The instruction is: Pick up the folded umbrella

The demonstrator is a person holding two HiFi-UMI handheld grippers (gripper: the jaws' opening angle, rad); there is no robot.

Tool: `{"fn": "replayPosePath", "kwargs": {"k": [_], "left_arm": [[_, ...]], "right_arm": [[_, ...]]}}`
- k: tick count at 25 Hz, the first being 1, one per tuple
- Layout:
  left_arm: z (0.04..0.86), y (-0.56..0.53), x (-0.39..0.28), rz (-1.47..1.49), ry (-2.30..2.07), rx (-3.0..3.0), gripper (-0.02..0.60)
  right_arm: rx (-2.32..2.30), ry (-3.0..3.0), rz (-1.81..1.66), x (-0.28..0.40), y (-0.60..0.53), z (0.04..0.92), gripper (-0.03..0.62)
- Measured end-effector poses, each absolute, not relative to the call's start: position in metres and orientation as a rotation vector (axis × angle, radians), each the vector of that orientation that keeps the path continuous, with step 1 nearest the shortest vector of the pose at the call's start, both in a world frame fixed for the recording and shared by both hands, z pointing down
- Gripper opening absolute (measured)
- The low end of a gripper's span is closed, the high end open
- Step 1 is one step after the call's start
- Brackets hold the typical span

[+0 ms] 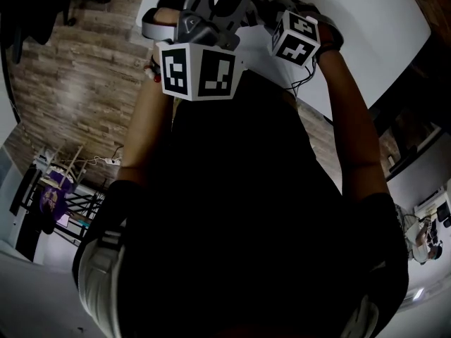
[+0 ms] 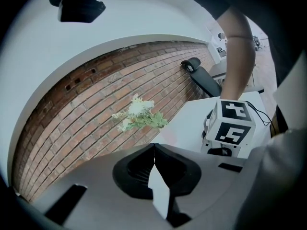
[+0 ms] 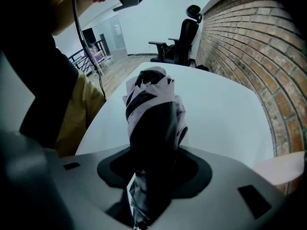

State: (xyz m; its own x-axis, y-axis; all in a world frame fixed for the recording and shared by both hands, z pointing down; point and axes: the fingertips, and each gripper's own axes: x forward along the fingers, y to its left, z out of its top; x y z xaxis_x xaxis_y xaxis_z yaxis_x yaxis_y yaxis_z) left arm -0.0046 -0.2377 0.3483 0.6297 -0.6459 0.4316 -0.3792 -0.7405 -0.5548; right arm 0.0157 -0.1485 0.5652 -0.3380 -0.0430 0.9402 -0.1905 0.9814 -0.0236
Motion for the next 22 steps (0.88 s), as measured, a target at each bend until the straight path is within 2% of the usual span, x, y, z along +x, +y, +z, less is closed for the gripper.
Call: {"fn": "replayPosePath", "kwargs": {"k": [22], "left_arm": [[0.322,-0.223,0.02,-0.805,0.726,-2.387,0.013]], "right_arm": [[0.611,-1.964,0.151,0.061,-0.162,0.508,0.212]]}}
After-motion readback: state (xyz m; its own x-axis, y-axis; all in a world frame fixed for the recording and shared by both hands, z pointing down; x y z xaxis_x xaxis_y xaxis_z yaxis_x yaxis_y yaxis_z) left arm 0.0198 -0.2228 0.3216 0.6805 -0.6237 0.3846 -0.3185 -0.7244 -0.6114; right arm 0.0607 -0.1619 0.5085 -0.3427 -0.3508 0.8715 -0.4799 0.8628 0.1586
